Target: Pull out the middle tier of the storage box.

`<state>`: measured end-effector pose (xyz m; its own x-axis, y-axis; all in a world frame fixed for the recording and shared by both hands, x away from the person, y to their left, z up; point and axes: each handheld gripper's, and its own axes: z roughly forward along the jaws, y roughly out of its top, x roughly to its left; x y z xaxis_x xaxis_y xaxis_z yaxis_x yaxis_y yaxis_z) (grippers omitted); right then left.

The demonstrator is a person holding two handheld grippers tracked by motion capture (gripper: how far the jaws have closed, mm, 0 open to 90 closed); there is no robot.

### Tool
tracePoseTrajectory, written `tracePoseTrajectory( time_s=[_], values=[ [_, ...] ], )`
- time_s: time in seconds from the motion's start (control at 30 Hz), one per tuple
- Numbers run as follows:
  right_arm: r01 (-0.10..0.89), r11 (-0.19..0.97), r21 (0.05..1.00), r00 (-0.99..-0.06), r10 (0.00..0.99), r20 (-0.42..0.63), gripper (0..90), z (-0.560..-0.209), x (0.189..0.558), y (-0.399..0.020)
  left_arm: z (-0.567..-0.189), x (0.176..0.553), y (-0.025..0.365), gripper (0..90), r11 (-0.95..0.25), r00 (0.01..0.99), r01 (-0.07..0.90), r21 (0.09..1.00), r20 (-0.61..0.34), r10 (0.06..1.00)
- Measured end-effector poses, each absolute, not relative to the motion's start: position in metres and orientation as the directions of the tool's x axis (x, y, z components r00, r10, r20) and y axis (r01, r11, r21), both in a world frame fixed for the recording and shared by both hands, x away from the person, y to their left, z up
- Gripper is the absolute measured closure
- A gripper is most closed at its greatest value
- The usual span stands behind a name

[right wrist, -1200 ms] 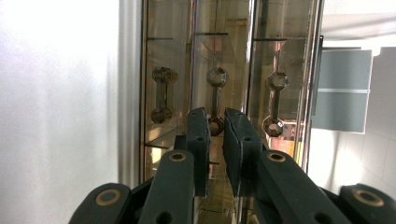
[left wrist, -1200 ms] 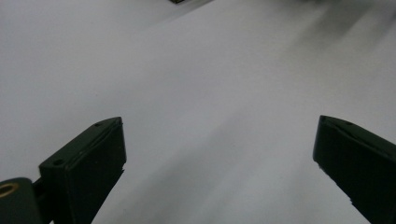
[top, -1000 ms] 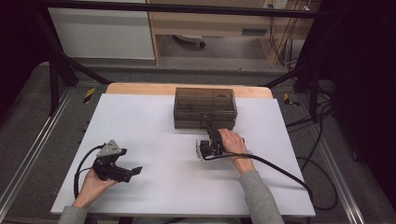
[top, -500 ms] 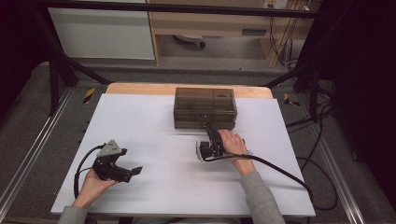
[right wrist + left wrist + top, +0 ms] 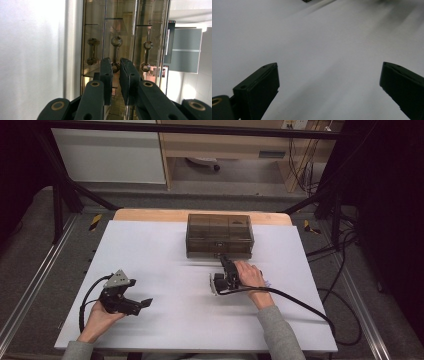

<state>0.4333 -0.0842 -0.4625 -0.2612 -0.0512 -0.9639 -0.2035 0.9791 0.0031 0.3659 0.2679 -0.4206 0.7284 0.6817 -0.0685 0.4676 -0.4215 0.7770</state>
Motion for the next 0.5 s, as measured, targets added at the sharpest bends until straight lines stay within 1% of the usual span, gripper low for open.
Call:
tracePoseTrajectory(
  time_s=[0.5],
  values=[
    [-0.211, 0.977, 0.002, -0.263, -0.055, -0.963, 81.3, -0.4639, 0.4278, -0.0845, -0.4204, 0.3658, 0.2678, 2.3, -0.421, 0.729, 0.466, 0.778, -0.068, 0.681]
  ],
)
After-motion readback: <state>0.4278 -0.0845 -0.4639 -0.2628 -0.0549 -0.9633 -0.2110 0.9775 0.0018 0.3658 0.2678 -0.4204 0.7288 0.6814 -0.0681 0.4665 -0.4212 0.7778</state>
